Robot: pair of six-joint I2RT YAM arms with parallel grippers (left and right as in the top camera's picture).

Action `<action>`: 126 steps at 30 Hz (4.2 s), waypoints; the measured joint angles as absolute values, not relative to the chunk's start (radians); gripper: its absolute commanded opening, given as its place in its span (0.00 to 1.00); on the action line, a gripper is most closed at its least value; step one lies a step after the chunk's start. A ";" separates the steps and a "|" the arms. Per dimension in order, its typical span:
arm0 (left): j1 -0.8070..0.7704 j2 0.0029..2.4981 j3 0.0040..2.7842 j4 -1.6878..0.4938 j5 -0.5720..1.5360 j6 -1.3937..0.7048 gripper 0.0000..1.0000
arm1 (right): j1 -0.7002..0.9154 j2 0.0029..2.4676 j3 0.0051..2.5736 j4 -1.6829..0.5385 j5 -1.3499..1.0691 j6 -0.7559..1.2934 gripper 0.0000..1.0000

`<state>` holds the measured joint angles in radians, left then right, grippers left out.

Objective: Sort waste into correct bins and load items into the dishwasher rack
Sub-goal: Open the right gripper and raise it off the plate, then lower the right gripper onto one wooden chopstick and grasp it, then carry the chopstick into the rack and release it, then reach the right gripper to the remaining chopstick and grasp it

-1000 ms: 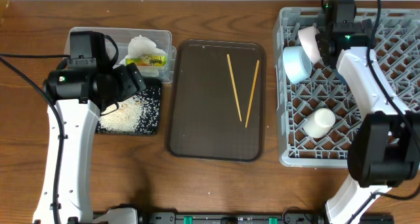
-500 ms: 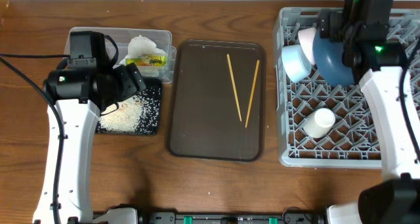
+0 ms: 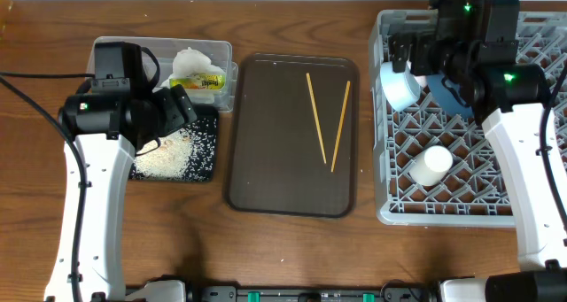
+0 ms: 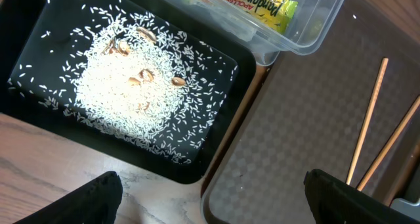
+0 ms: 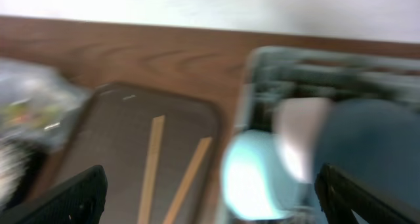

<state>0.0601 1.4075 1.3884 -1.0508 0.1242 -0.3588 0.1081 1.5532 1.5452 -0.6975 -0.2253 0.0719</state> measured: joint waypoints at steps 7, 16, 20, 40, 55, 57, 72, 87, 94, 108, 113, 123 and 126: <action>0.060 1.407 1.388 -1.050 0.124 -0.359 0.92 | 0.200 1.554 1.545 -0.762 -0.389 0.094 0.87; 0.060 1.407 1.388 -1.051 0.124 -0.359 0.92 | 0.440 1.698 1.546 -0.768 -0.182 0.278 0.65; 0.060 1.407 1.389 -1.050 0.124 -0.359 0.91 | 0.477 1.833 1.545 -0.757 -0.118 0.368 0.56; 0.060 1.407 1.389 -1.051 0.124 -0.359 0.91 | 0.552 2.156 1.546 -0.708 0.035 0.459 0.01; 0.060 1.407 1.388 -1.051 0.124 -0.359 0.92 | 0.551 2.155 1.563 -0.790 0.042 0.464 0.01; 0.060 1.407 1.388 -1.050 0.124 -0.359 0.92 | 0.551 2.148 1.570 -0.810 0.042 0.464 0.01; 0.060 1.407 1.388 -1.050 0.124 -0.359 0.92 | 0.388 1.683 1.612 -0.944 0.044 0.464 0.02; 0.060 1.407 1.388 -1.050 0.124 -0.359 0.91 | 0.152 1.529 1.597 -1.186 0.119 1.097 0.02; 0.060 1.407 1.388 -1.050 0.124 -0.359 0.91 | 0.152 1.530 1.452 -1.208 0.241 1.483 0.01; 0.060 1.407 1.388 -1.051 0.124 -0.359 0.92 | 0.122 1.531 1.232 -0.973 0.370 1.762 0.24; 0.060 1.407 1.388 -1.050 0.124 -0.359 0.91 | 0.122 1.531 1.230 -0.875 0.390 1.599 0.62; 0.060 1.407 1.388 -1.050 0.124 -0.359 0.91 | 0.137 1.485 1.242 -0.635 0.075 0.748 0.99; 0.060 1.407 1.388 -1.050 0.124 -0.359 0.91 | 0.187 1.444 1.250 -0.640 -0.019 0.628 0.99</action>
